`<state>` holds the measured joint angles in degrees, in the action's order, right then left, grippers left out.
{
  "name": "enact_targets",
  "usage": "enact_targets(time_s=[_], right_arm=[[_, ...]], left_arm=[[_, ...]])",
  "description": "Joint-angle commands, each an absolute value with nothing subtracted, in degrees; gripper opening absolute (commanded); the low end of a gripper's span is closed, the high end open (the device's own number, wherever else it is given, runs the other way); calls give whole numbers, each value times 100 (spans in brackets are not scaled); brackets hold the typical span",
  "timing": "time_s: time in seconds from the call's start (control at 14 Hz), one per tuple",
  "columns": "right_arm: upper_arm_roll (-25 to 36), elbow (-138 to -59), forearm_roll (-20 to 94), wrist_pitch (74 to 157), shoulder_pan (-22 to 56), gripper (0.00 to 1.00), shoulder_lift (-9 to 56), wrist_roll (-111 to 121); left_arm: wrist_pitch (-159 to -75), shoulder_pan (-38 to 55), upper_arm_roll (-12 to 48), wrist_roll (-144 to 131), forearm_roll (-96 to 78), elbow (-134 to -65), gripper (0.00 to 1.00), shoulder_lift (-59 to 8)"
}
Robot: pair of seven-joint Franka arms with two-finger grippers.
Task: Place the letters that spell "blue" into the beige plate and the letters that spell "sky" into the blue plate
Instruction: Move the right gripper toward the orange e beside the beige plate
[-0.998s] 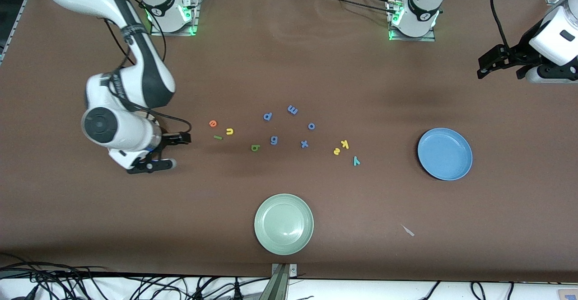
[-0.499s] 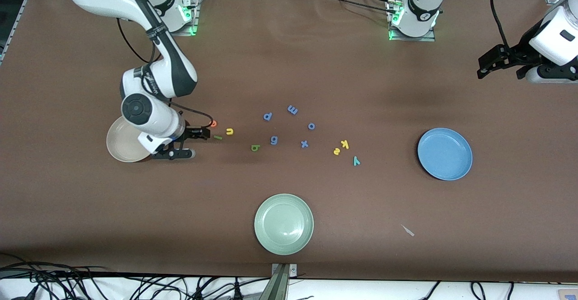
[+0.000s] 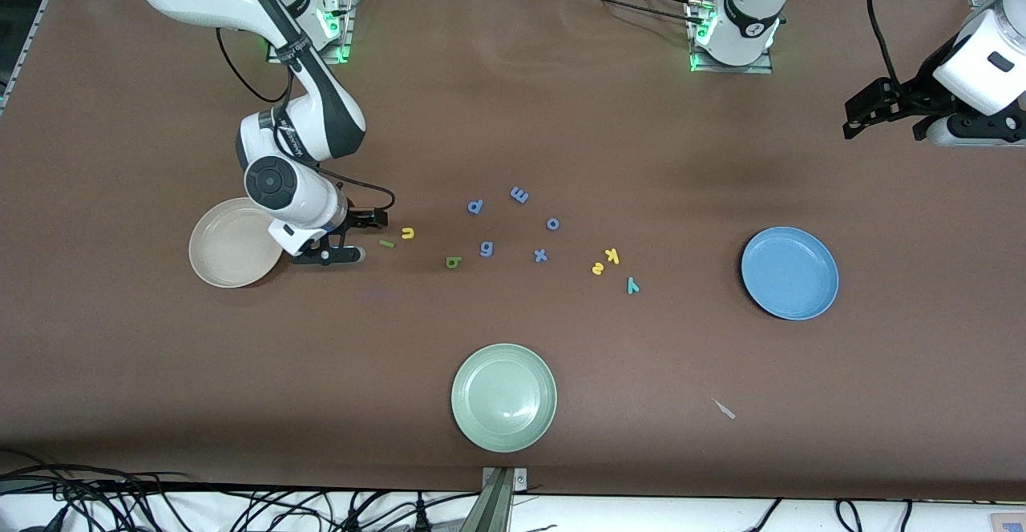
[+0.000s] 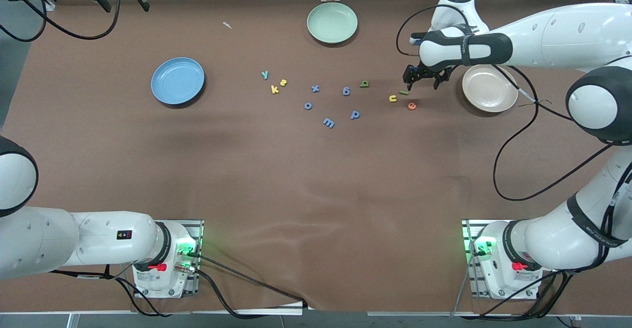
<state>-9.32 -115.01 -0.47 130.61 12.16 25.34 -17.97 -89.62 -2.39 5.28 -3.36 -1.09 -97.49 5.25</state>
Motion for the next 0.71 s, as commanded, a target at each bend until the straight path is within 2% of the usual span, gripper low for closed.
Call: enact_targets(time_s=[0.0, 0.43, 0.64], right_arm=[[-958, -11549, -9, 13218, 1318, 100, 2671, -1863], [-958, -11566, -9, 13368, 1380, 99, 2935, -1863], [-958, -11566, -9, 13429, 1441, 88, 3006, -1863]], left_arm=[[-8815, -229, 519, -290, -193, -9606, 100, 510], [-8894, -176, 545, -290, -246, -9624, 100, 457], [-9192, 140, 554, -290, -246, -9624, 100, 177]])
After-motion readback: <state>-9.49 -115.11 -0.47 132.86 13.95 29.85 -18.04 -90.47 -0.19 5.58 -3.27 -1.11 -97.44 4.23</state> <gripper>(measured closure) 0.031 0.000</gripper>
